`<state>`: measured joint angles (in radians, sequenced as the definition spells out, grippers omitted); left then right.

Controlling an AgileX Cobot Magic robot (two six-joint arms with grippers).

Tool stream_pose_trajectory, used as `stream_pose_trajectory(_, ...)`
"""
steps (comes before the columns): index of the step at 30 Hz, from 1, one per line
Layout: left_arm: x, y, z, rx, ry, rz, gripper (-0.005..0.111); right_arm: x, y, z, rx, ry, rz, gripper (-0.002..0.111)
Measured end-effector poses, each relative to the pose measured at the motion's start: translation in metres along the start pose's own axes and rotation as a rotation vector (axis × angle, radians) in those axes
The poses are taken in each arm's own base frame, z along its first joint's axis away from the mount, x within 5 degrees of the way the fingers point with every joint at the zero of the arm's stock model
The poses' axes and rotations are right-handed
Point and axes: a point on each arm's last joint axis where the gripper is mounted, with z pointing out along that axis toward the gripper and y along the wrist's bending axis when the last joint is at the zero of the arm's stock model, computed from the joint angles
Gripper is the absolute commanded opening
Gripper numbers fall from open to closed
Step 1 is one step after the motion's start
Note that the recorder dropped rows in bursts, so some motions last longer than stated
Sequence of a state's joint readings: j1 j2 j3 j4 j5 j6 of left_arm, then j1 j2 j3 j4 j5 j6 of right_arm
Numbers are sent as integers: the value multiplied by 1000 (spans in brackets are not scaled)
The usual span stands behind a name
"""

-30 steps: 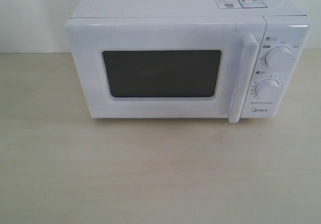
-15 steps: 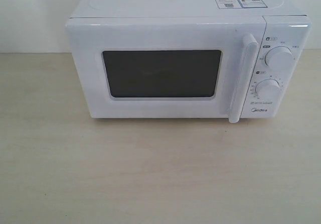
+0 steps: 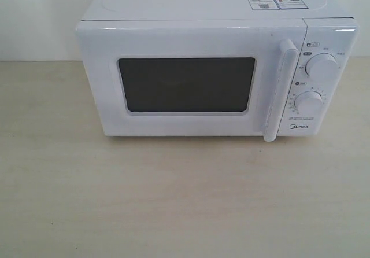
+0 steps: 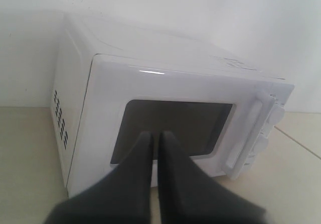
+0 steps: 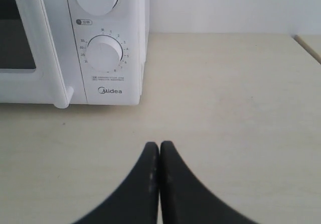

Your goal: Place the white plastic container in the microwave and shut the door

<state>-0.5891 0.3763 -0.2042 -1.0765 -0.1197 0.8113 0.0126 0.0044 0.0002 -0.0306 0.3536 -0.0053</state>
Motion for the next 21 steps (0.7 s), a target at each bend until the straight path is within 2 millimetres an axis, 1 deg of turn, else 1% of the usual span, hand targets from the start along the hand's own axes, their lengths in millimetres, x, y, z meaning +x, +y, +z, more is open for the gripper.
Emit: stream_pose_trajectory(21, 0, 0, 0, 0, 0, 7, 4, -1, 0, 0, 0, -8, 5, 0)
